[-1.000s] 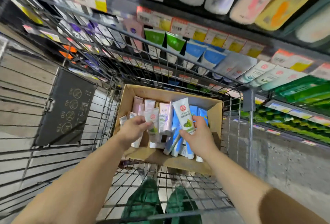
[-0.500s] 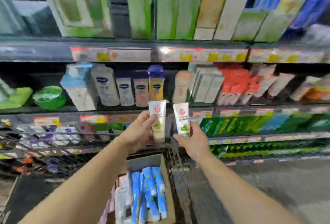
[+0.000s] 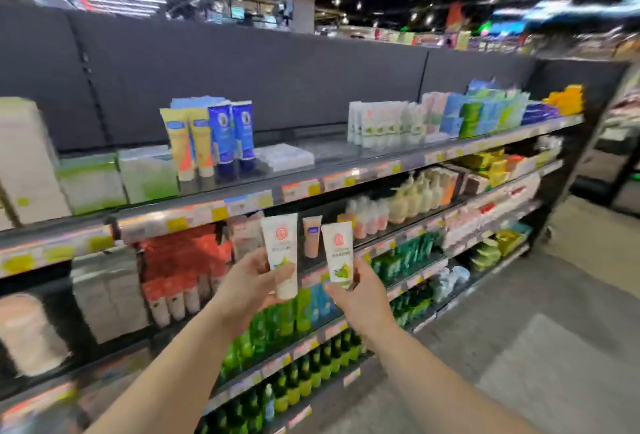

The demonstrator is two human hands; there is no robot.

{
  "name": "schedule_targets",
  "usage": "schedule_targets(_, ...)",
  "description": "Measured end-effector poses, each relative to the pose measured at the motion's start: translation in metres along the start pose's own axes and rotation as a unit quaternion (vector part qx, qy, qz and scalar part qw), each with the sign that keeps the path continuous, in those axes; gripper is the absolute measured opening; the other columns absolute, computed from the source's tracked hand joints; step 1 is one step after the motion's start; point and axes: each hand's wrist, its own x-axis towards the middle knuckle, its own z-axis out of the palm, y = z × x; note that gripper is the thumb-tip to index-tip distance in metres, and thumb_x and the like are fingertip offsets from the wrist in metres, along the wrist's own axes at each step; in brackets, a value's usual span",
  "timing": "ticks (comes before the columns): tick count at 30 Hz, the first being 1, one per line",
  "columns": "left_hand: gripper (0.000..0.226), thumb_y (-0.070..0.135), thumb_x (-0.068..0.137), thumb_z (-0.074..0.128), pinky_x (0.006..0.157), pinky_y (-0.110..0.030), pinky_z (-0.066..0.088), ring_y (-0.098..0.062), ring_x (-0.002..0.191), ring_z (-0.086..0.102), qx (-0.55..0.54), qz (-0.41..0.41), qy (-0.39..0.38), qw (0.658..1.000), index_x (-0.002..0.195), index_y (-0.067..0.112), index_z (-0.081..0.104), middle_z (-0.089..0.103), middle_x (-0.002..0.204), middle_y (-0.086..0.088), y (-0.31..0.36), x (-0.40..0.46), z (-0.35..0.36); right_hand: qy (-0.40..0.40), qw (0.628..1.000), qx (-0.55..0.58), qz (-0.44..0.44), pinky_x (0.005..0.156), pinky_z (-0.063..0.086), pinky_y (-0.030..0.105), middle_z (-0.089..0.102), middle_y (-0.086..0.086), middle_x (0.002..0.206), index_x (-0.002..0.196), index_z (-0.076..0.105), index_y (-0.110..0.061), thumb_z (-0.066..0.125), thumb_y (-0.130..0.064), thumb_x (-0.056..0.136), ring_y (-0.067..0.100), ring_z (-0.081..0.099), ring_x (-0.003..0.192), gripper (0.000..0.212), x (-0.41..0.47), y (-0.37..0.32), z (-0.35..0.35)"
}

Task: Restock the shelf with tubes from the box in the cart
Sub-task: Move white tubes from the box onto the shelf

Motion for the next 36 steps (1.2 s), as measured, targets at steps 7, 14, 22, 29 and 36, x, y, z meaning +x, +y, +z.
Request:
schedule_targets(7, 0.022, 0.000, 0.089, 0.061, 0.073, -0.045, 0.059, -0.027, 0.088, 0.069, -0.036, 0.053, -0.029, 0.998, 0.107, 0.013, 0.060, 0.073, 0.099, -0.007, 0.033, 0.081, 0.130, 0.095, 0.995, -0.018, -0.025, 0.085, 0.052, 0.033, 0.064, -0.017, 0.104, 0.107, 0.053, -0.038, 0.075, -0.033, 0.082, 0.007, 0.062, 0.096, 0.034, 0.065, 0.013, -0.133)
schedule_targets(14, 0.019, 0.021, 0.089, 0.068, 0.082, -0.045, 0.057, -0.018, 0.090, 0.071, 0.084, 0.125, -0.020, 0.988, 0.108, 0.023, 0.064, 0.074, 0.100, 0.000, 0.047, 0.185, 0.173, 0.116, 0.993, -0.008, -0.027, 0.080, 0.051, 0.031, 0.063, -0.013, 0.110, 0.116, 0.053, -0.032, 0.074, -0.039, 0.081, 0.010, 0.061, 0.098, 0.041, 0.158, 0.030, -0.185)
schedule_targets(22, 0.016, 0.027, 0.083, 0.074, 0.062, -0.020, 0.053, -0.005, 0.082, 0.069, 0.152, 0.161, 0.013, 0.975, 0.097, 0.027, 0.067, 0.072, 0.094, 0.012, 0.092, 0.321, 0.222, 0.170, 0.983, 0.014, -0.066, 0.069, 0.048, 0.025, 0.066, -0.012, 0.103, 0.108, 0.054, -0.035, 0.075, -0.037, 0.081, 0.006, 0.061, 0.092, 0.034, 0.299, 0.012, -0.242)
schedule_targets(29, 0.017, 0.024, 0.082, 0.075, 0.065, -0.019, 0.053, -0.005, 0.091, 0.066, 0.182, 0.187, 0.043, 0.965, 0.096, 0.027, 0.066, 0.070, 0.101, 0.015, 0.101, 0.406, 0.265, 0.181, 0.979, 0.007, -0.094, 0.073, 0.052, 0.030, 0.067, -0.010, 0.096, 0.097, 0.057, -0.037, 0.077, -0.040, 0.078, 0.007, 0.063, 0.085, 0.027, 0.404, 0.009, -0.285)
schedule_targets(36, 0.014, 0.029, 0.082, 0.075, 0.067, -0.018, 0.046, 0.000, 0.082, 0.061, 0.251, 0.220, 0.178, 0.925, 0.087, 0.023, 0.063, 0.067, 0.086, 0.014, 0.105, 0.464, 0.321, 0.104, 0.981, 0.017, -0.161, 0.066, 0.047, 0.021, 0.070, -0.016, 0.085, 0.097, 0.060, -0.032, 0.076, -0.033, 0.080, -0.002, 0.063, 0.075, 0.024, 0.494, 0.002, -0.321)
